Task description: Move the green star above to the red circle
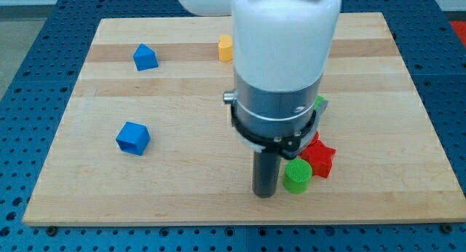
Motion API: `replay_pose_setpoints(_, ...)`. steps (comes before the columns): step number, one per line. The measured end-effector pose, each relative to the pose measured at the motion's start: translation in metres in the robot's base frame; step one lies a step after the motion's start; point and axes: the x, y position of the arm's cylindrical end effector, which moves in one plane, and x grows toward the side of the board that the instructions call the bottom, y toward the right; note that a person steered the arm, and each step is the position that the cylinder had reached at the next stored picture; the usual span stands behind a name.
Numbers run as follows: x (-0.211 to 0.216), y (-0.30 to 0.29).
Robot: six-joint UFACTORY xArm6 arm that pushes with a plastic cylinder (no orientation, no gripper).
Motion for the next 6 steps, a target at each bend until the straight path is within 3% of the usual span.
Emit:
replay_pose_setpoints(1,0.005,-0.006)
replay_pose_setpoints(4,-0.131,-0.062)
replay_pose_setpoints(6,-0.179,0.011)
